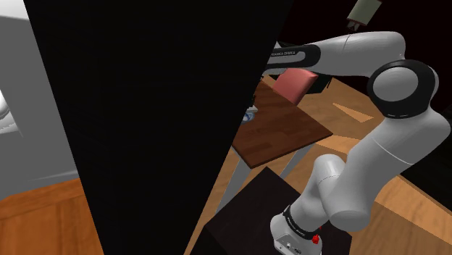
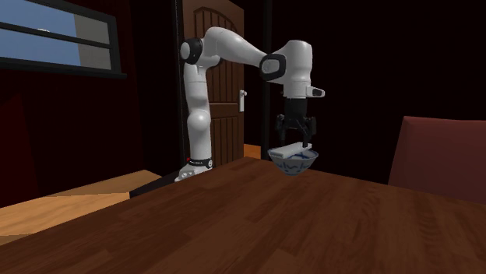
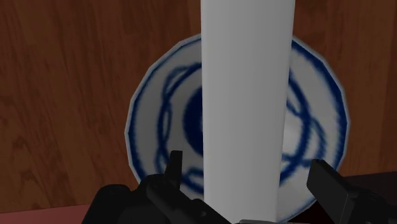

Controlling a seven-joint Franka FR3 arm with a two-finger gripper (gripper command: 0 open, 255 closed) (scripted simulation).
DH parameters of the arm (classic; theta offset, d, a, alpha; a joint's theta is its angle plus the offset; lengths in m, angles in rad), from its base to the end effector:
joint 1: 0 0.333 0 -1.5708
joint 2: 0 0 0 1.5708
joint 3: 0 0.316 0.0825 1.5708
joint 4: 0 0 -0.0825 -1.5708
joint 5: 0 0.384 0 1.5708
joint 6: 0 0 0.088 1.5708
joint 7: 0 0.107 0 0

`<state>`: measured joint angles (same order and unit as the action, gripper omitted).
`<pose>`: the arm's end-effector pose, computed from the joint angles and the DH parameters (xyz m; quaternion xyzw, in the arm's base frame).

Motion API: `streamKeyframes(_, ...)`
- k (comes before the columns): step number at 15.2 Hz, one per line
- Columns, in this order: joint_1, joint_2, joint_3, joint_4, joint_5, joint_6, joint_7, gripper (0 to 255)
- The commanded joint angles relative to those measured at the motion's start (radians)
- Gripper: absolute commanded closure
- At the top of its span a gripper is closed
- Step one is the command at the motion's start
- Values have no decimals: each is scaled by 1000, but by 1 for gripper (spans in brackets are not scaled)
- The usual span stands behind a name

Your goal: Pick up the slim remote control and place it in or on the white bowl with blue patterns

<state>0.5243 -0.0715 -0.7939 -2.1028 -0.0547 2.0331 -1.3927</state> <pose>0.5097 -0.1490 0.4390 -0.8392 -0.5437 0.0055 0.0077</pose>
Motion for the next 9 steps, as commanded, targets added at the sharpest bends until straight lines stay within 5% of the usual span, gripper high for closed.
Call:
streamKeyframes(1, 0, -20, 4, 44, -14, -60, 8, 0)
streamKeyframes(9, 0, -28, 7, 65, -19, -87, 12, 0)
